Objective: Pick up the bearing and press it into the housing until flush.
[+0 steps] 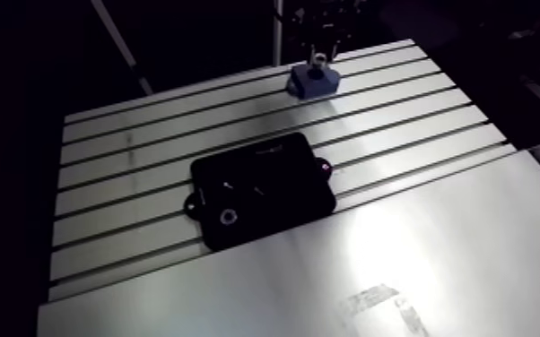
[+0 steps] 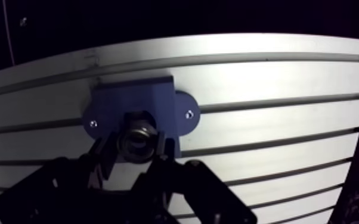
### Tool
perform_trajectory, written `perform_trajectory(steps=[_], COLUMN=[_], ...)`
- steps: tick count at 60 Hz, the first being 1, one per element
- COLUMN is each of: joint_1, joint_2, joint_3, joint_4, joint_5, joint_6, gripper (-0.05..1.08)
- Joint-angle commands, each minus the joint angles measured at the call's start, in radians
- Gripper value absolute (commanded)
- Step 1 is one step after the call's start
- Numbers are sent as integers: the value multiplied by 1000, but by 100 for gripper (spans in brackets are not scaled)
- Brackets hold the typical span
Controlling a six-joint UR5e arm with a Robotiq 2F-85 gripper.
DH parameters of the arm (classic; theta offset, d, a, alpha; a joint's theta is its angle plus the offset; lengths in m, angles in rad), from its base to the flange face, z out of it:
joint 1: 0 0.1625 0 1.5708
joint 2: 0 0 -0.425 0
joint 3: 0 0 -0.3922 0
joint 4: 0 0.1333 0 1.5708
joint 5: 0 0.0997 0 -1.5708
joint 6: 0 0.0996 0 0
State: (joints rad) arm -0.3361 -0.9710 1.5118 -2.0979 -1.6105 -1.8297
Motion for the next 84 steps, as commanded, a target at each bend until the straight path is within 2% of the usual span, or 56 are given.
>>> perform_trajectory(steps=[1, 28, 84], joint_1=[2, 6, 8], joint_2=[19, 41, 42], joint_3=[-5, -20, -14], joint_4=[-4, -6, -4], joint_5=[-2, -2, 1], joint_6=[2, 2, 2], gripper=[73, 73, 73])
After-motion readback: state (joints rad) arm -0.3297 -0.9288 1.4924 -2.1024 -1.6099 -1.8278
